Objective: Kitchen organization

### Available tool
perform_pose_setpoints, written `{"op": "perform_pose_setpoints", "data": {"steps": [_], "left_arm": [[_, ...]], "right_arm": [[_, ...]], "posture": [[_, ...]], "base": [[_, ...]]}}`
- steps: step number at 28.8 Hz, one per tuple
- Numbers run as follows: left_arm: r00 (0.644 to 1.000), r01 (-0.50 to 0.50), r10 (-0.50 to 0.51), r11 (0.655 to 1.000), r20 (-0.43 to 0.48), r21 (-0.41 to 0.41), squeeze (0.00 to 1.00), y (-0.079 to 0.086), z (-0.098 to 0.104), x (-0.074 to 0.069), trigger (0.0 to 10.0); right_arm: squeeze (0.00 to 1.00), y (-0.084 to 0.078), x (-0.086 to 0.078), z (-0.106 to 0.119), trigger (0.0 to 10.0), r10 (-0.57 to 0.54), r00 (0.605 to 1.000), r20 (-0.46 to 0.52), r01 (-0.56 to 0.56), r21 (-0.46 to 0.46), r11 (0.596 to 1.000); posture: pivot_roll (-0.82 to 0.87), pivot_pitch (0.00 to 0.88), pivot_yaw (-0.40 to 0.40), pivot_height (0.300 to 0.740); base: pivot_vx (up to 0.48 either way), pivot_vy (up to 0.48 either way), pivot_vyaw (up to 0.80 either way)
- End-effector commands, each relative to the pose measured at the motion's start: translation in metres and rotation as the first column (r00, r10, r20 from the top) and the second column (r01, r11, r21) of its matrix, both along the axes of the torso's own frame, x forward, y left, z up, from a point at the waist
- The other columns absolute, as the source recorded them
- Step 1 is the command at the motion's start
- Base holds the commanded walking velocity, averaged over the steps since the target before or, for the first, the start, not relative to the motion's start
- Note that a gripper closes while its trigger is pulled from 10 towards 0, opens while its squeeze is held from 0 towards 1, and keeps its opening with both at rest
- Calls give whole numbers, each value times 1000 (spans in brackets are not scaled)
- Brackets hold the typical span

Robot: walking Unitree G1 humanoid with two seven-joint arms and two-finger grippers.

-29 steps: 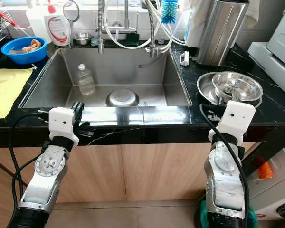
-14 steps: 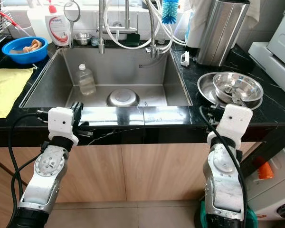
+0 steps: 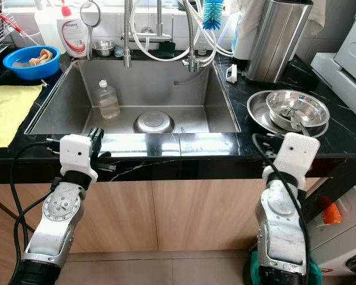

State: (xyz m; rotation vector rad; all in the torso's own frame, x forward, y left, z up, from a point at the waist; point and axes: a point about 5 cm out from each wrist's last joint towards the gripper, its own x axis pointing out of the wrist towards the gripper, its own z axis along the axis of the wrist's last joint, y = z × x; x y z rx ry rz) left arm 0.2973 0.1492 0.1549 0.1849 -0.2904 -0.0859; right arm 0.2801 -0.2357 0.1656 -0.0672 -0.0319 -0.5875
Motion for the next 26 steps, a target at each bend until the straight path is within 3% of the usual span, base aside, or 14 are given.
{"op": "perform_pose_setpoints", "data": {"steps": [1,26], "left_arm": [[1000,-8,8,1000,17,14,0,1,3,-1,10000],[1000,2,-2,999,14,33,0,0,4,-1,10000]], "right_arm": [[0,-2,-1,10,10000,-20,999,35,21,-10,1000],[0,1,6,13,10000,-34,999,36,34,9,999]], "posture": [[-116,0,-18,731],[-112,0,-12,731]], "base": [[0,0,0],[0,0,0]]}}
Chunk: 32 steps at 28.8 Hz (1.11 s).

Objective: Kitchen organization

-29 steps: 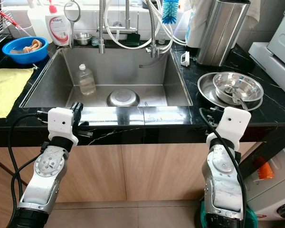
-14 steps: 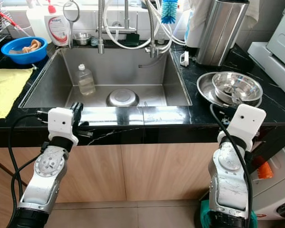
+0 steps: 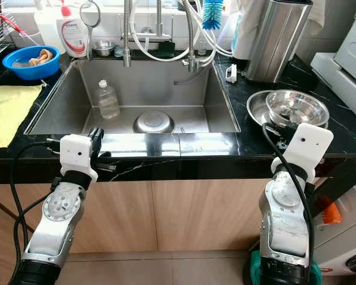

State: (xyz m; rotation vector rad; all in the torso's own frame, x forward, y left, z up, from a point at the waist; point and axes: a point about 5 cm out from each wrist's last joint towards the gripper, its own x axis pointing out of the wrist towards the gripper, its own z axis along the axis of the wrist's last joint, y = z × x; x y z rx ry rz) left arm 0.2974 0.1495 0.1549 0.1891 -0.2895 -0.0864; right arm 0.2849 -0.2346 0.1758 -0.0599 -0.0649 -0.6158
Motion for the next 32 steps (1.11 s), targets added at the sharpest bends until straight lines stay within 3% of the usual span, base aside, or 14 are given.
{"op": "perform_pose_setpoints", "data": {"steps": [1,15,16,18,19,20,21,23,25,27,29,32], "left_arm": [[1000,3,-3,1000,14,31,0,0,4,0,10000],[1000,5,-6,999,14,44,0,0,5,-1,10000],[1000,5,-5,999,14,46,0,0,5,-1,10000],[1000,5,-5,999,14,46,0,0,5,-1,10000],[1000,4,-5,999,15,47,0,0,5,0,10000],[1000,4,-5,999,15,47,0,0,5,0,10000],[1000,4,-4,999,14,48,0,0,5,0,10000],[1000,4,-4,999,14,49,0,0,5,0,10000],[1000,4,-4,999,12,49,0,0,5,0,10000],[1000,4,-5,999,12,50,0,0,5,0,10000],[1000,4,-5,999,11,50,0,0,5,0,10000],[1000,5,-6,999,9,50,0,0,4,0,10000]], "right_arm": [[0,0,1,2,10000,-6,1000,1,6,11,1000],[0,-2,1,-6,10000,-34,998,-48,36,30,999],[0,-3,1,-6,8314,-40,998,-49,41,29,999],[0,-4,1,-6,8314,-41,998,-49,43,28,999],[0,-5,0,-6,3804,-46,998,-49,48,25,999],[0,-5,0,-6,3804,-46,998,-49,48,25,999],[0,-6,0,-5,0,-54,997,-47,55,22,998],[0,-6,0,-5,0,-55,997,-46,56,22,998],[0,-6,0,-5,2078,-56,997,-46,57,23,998],[0,-6,1,-5,1882,-56,997,-44,57,23,998],[0,-5,1,-5,3137,-55,998,-43,56,27,998],[0,-5,1,-5,3216,-56,997,-45,57,30,998]], "posture": [[-112,0,-12,731],[-105,0,-9,731],[-105,0,-9,731],[-105,0,-9,731],[-102,0,-8,731],[-102,0,-8,731],[-104,0,-8,731],[-104,0,-8,731],[-101,0,-8,731],[-101,0,-8,731],[-100,0,-8,731],[-100,0,-7,731]], "base": [[0,0,0],[0,0,0],[0,0,0],[0,0,0],[0,0,0],[0,0,0],[0,0,0],[0,0,0],[0,0,0],[0,0,0],[0,0,0],[0,0,0]]}}
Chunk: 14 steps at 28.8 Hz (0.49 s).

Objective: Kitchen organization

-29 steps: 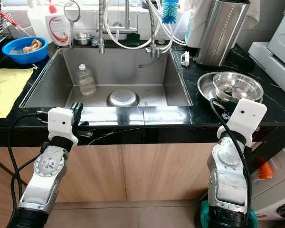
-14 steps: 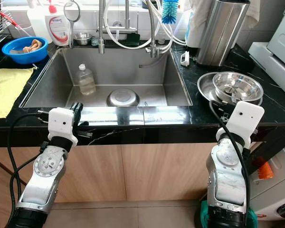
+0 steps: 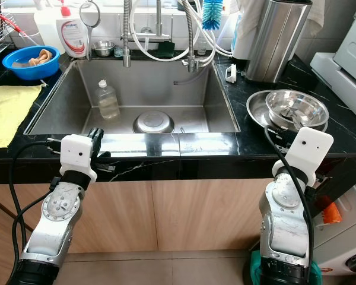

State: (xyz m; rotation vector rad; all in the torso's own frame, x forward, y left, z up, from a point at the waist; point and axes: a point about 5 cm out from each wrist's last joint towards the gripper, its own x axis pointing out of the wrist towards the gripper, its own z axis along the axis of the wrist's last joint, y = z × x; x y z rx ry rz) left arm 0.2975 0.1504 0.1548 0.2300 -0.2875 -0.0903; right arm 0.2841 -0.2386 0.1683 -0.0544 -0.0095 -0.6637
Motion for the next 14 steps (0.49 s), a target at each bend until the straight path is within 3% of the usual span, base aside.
{"op": "perform_pose_setpoints", "data": {"steps": [1,2,3,5,6,7,8,9,14], "left_arm": [[1000,8,-8,1000,8,10,0,-1,4,0,10000],[1000,8,-8,1000,8,10,0,-1,4,0,10000],[1000,8,-8,1000,8,11,0,-1,4,0,10000],[1000,8,-8,1000,8,11,0,-2,4,0,10000],[1000,7,-7,1000,7,11,0,-2,4,0,10000],[1000,7,-7,1000,7,11,0,-2,4,-1,10000],[1000,7,-7,1000,7,11,0,-2,4,-1,10000],[1000,6,-6,1000,6,12,0,-2,4,-1,10000],[1000,5,-5,1000,5,14,0,-2,4,0,10000]], "right_arm": [[0,-1,2,2,5804,-8,1000,4,8,8,1000],[0,-1,2,2,8314,-9,1000,3,9,9,1000],[0,-1,2,2,10000,-8,1000,3,8,9,1000],[0,0,3,3,9608,-7,1000,5,7,10,1000],[0,0,3,3,8667,-6,1000,8,6,11,1000],[0,0,3,4,5373,-5,1000,12,5,12,1000],[0,0,3,4,5373,-5,1000,13,5,12,1000],[0,0,4,4,0,-2,1000,18,2,12,1000],[0,0,5,6,157,0,1000,23,0,13,1000]], "posture": [[-100,0,-7,731],[-100,0,-7,731],[-100,0,-7,731],[-99,0,-8,731],[-99,0,-8,731],[-99,0,-7,731],[-99,0,-7,731],[-98,0,-7,731],[-99,0,-7,731]], "base": [[0,0,0],[0,0,0],[0,0,0],[0,0,0],[0,0,0],[0,0,0],[0,0,0],[0,0,0],[0,0,0]]}}
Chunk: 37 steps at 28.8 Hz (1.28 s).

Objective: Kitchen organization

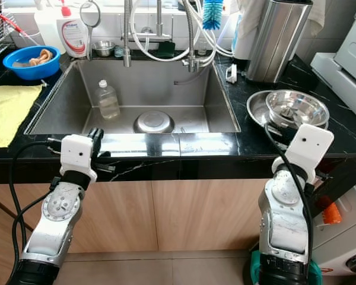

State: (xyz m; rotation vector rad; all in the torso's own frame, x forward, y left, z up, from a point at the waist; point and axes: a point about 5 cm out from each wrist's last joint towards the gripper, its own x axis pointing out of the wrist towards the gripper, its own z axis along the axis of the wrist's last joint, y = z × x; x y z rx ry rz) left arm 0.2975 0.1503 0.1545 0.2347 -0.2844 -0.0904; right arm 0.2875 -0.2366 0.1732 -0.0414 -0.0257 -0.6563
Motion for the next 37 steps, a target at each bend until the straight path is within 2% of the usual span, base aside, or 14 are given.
{"op": "perform_pose_setpoints", "data": {"steps": [1,13,15,16,17,18,20,29,33,35,37], "left_arm": [[1000,6,-6,1000,8,10,0,-1,4,0,10000],[1000,4,-4,1000,6,12,0,-1,4,0,10000],[1000,2,-2,1000,7,12,0,0,4,0,10000],[1000,1,-1,1000,7,12,0,0,4,0,10000],[1000,0,0,1000,7,13,0,0,4,0,10000],[1000,0,0,1000,7,13,0,0,4,0,10000],[1000,-2,2,1000,7,15,0,0,4,0,10000],[1000,-7,7,1000,8,13,0,1,4,1,10000],[1000,-9,9,1000,7,12,0,1,4,1,10000],[1000,-9,9,1000,7,12,0,1,4,1,10000],[1000,-8,8,1000,7,11,0,1,3,2,10000]], "right_arm": [[0,-2,1,1,157,-8,1000,4,8,6,1000],[0,-1,3,2,0,-5,1000,13,5,11,1000],[0,0,4,5,353,2,1000,30,-3,13,1000],[0,1,5,9,3804,18,998,58,-19,10,1000],[0,4,7,14,10000,42,995,89,-42,-5,999],[0,4,7,14,10000,42,995,89,-42,-5,999],[0,11,9,29,10000,92,983,159,-82,-68,994],[0,15,11,35,10000,127,975,181,-109,-103,989],[0,34,19,43,10000,292,932,215,-270,-127,955],[0,37,21,44,10000,317,924,216,-296,-127,947],[0,53,29,48,10000,437,877,198,-417,-137,899]], "posture": [[-99,0,-7,731],[-96,0,-7,731],[-96,0,-7,731],[-96,0,-7,731],[-99,0,-6,731],[-99,0,-6,731],[-99,0,-6,731],[-97,0,-10,731],[-103,0,-11,731],[-103,0,-11,731],[-107,0,-10,731]], "base": [[0,0,0],[0,0,0],[0,0,0],[0,0,0],[0,0,0],[0,0,0],[0,0,0],[0,0,0],[0,0,0],[0,0,0],[0,0,0]]}}
